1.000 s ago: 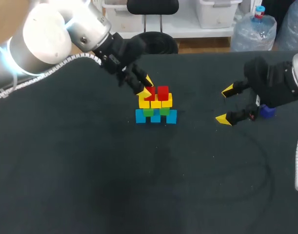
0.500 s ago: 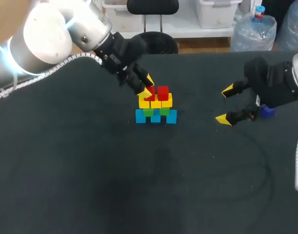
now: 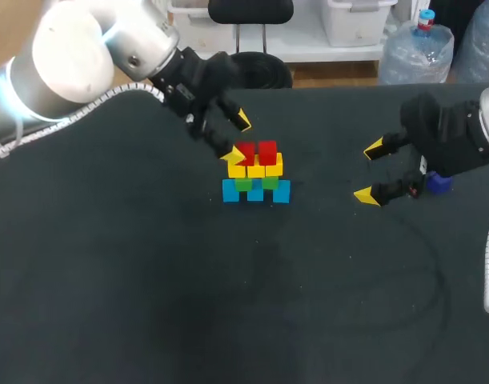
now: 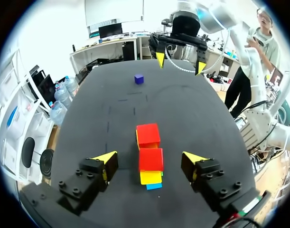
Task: Place the blue cubes, place green cubes on the blue cubes, place the yellow cubes on the green cubes, then place the red cubes on the yellow cubes, and place purple cube on the red cubes.
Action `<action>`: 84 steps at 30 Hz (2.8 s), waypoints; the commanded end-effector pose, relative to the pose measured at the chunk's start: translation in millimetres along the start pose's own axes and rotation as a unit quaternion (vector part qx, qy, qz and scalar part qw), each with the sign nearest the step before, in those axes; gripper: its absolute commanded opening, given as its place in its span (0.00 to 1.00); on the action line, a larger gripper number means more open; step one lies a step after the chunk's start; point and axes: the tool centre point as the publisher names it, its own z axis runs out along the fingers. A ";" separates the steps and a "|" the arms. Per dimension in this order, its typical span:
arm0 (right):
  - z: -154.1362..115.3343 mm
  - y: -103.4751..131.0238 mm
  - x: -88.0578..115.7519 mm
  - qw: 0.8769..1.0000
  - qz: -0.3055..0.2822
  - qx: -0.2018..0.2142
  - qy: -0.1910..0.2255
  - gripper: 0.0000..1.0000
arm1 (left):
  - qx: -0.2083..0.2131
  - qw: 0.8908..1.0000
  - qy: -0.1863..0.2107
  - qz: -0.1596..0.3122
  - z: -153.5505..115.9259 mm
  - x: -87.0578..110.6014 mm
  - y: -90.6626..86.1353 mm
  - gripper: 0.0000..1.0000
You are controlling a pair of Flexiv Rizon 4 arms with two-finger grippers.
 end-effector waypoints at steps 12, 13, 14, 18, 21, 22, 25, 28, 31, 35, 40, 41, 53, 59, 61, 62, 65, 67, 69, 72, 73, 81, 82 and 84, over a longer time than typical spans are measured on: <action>1.0 -0.9 0.7 1.000 -0.001 -0.001 -0.002 1.00 | -0.051 0.999 -0.015 -0.005 -40.9 10.6 -29.4 0.13; 1.0 -0.9 0.7 1.000 -0.001 -0.001 -0.002 1.00 | -0.053 0.998 -0.016 -0.006 -42.9 11.8 -31.2 0.05; 1.0 -0.9 0.7 1.000 -0.001 -0.001 -0.002 1.00 | -0.055 0.998 -0.016 -0.006 -44.6 13.0 -33.3 0.00; 1.0 -0.9 0.7 1.000 -0.001 -0.001 -0.002 1.00 | -0.065 0.998 -0.018 -0.012 -51.2 17.7 -42.4 0.00; 1.0 -0.9 0.7 1.000 -0.001 -0.001 -0.002 1.00 | -0.072 0.997 -0.021 -0.022 -56.6 24.0 -50.7 0.00; 1.0 -0.9 0.7 1.000 -0.001 -0.001 -0.002 1.00 | -0.075 0.997 -0.021 -0.025 -58.7 26.8 -53.8 0.00; 1.0 -0.9 0.7 1.000 -0.001 -0.001 -0.002 1.00 | -0.091 0.995 -0.023 -0.037 -68.1 38.1 -64.6 0.00; 1.0 -0.9 0.7 1.000 -0.001 -0.001 -0.002 1.00 | -0.109 0.992 -0.026 -0.049 -77.8 49.4 -76.1 0.00; 1.0 -0.9 0.7 1.000 -0.001 -0.001 -0.002 1.00 | -0.133 0.988 -0.027 -0.071 -86.6 60.4 -86.0 0.29; 1.0 -0.9 0.7 1.000 -0.001 -0.001 -0.002 1.00 | -0.166 0.979 -0.035 -0.110 -96.7 73.2 -96.1 0.98; 1.0 -0.9 0.7 1.000 -0.001 -0.001 -0.002 1.00 | -0.211 0.963 -0.040 -0.162 -105.7 83.7 -105.7 1.00; 1.0 -0.9 0.7 1.000 -0.001 -0.001 -0.002 1.00 | -0.219 0.959 -0.039 -0.174 -106.7 85.1 -107.1 1.00; 1.0 -0.9 0.7 1.000 -0.001 -0.001 -0.002 1.00 | -0.292 0.924 -0.064 -0.239 -113.9 93.9 -120.5 1.00; 1.0 -0.9 0.7 1.000 -0.001 -0.001 -0.002 1.00 | -0.292 0.924 -0.064 -0.239 -113.9 93.9 -120.5 1.00; 1.0 -0.9 0.7 1.000 -0.001 -0.001 -0.002 1.00 | -0.292 0.924 -0.064 -0.239 -113.9 93.9 -120.5 1.00; 1.0 -0.9 0.7 1.000 -0.001 -0.001 -0.002 1.00 | -0.292 0.924 -0.064 -0.239 -113.9 93.9 -120.5 1.00; 1.0 -0.9 0.7 1.000 -0.001 -0.001 -0.002 1.00 | -0.292 0.924 -0.064 -0.239 -113.9 93.9 -120.5 1.00; 1.0 -0.9 0.7 1.000 -0.001 -0.001 -0.002 1.00 | -0.292 0.924 -0.064 -0.239 -113.9 93.9 -120.5 1.00; 2.7 -2.6 2.4 1.000 -0.005 0.004 0.001 1.00 | -0.292 0.924 -0.064 -0.239 -113.9 93.9 -120.5 1.00; -2.3 -15.1 8.8 1.000 0.000 0.019 0.007 1.00 | -0.292 0.924 -0.064 -0.239 -113.9 93.9 -120.5 1.00; -5.4 -20.2 11.7 1.000 0.000 0.024 0.010 1.00 | -0.292 0.924 -0.064 -0.239 -113.9 93.9 -120.5 1.00; -30.7 -57.3 41.1 0.996 -0.064 0.018 0.057 1.00 | -0.292 0.924 -0.064 -0.239 -113.9 93.9 -120.5 1.00; -33.3 -61.8 44.1 0.994 -0.085 0.004 0.071 1.00 | -0.292 0.924 -0.064 -0.239 -113.9 93.9 -120.5 1.00; -35.0 -63.2 45.8 0.991 -0.105 0.000 0.079 1.00 | -0.292 0.924 -0.064 -0.239 -113.9 93.9 -120.5 1.00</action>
